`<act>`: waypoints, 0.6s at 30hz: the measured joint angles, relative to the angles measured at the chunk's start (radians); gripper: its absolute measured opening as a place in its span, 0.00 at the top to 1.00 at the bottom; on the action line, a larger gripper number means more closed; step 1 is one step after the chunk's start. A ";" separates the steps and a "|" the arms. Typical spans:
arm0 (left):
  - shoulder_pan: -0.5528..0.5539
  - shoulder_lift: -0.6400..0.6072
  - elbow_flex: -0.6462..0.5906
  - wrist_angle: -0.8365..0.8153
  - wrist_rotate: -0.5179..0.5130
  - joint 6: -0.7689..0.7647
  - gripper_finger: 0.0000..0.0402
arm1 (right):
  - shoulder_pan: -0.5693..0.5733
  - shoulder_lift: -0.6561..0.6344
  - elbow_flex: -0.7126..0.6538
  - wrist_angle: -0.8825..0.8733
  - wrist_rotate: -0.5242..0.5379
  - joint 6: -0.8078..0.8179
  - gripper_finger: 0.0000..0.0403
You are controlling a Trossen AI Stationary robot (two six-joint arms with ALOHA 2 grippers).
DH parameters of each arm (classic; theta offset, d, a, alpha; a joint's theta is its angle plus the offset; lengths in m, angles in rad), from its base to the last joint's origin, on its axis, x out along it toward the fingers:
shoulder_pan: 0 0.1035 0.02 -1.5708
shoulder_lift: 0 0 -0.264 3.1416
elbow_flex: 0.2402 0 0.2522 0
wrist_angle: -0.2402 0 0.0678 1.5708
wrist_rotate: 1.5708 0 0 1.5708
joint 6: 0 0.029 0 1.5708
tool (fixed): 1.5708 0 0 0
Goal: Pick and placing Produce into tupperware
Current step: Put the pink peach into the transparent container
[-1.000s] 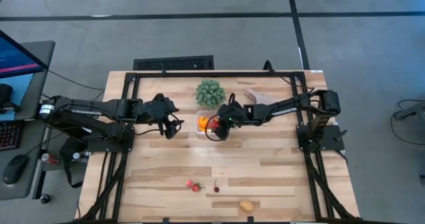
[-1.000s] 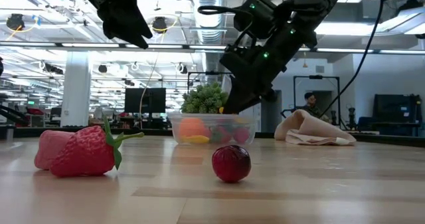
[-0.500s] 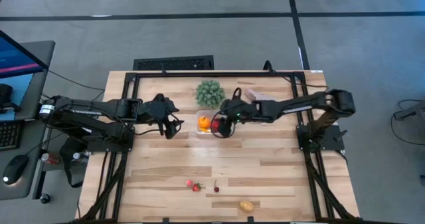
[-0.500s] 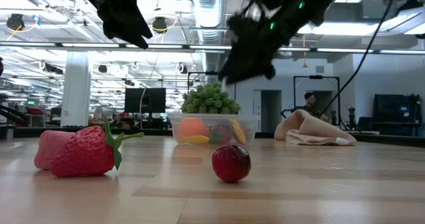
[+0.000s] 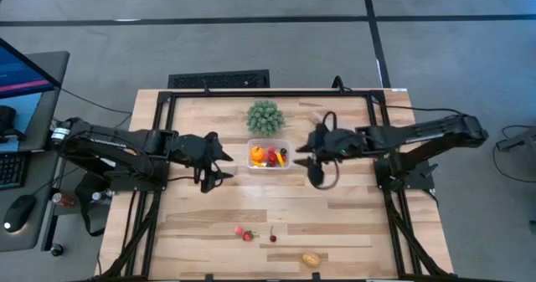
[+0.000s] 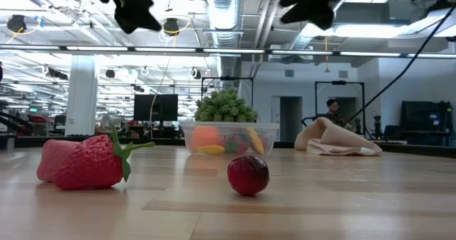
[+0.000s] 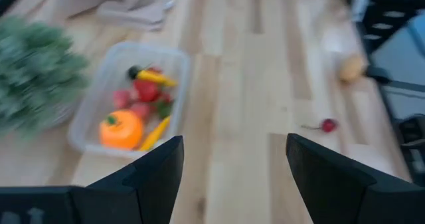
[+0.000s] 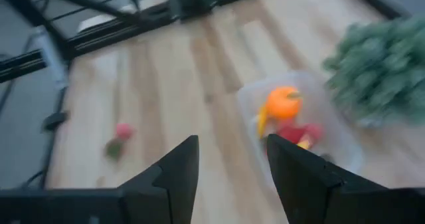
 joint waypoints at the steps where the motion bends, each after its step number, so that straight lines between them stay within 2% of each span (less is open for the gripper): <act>1: -0.013 0.000 0.000 0.015 0.009 0.005 0.36 | 0.023 -0.014 0.000 -0.026 0.000 0.021 0.58; 6: -0.075 0.000 0.000 0.034 0.066 0.030 0.36 | 0.145 -0.048 0.000 -0.124 0.002 0.139 0.60; 10: -0.132 0.000 -0.011 0.022 0.073 0.053 0.36 | 0.248 -0.045 0.000 -0.227 0.007 0.250 0.61; 13: -0.171 0.000 -0.059 0.054 0.079 0.036 0.36 | 0.336 -0.042 0.000 -0.315 0.017 0.330 0.63; 18: -0.248 0.001 -0.179 0.174 0.133 -0.055 0.36 | 0.498 -0.042 0.000 -0.443 0.115 0.493 0.65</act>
